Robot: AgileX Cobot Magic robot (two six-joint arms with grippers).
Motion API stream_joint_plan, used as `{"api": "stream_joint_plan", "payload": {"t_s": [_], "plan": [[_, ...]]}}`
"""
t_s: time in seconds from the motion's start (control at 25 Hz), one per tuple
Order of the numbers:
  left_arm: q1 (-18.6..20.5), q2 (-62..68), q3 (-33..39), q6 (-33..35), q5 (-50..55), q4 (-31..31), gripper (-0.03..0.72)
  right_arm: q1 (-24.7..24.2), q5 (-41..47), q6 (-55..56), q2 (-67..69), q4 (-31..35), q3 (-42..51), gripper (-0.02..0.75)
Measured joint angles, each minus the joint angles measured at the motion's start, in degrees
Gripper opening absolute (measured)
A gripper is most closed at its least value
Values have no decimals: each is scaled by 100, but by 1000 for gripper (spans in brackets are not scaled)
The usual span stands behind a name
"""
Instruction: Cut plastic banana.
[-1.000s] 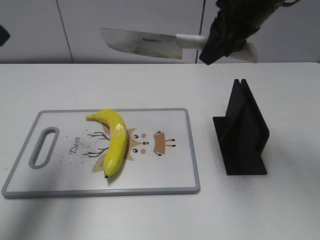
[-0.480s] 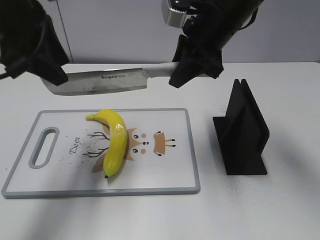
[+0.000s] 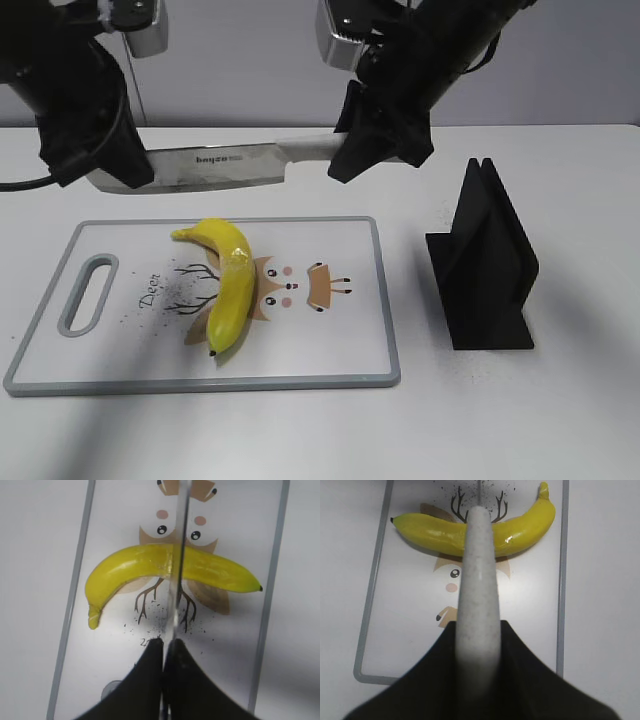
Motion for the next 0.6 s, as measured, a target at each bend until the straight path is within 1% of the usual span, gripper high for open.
{"api": "stream_joint_plan", "payload": {"t_s": [0.08,0.2,0.28,0.44,0.52,0.6], "plan": [[0,108,0,0,-97,20,10,0,-61,0,79,5,0,158],[-39,337,75,14,-320,13,6,0,-145,23,169,-121,5,158],[-112,445,296,19,-732,2,6,0,-243,111,245,-265,49,158],[-249,710,959,24,-1692,-37,6,26,-392,271,611,-456,201,158],[-268,995,1222,24,-2053,-58,6,108,-624,286,877,-589,366,158],[-268,1300,1323,43,-2270,-130,6,181,-828,308,1154,-918,427,160]]}}
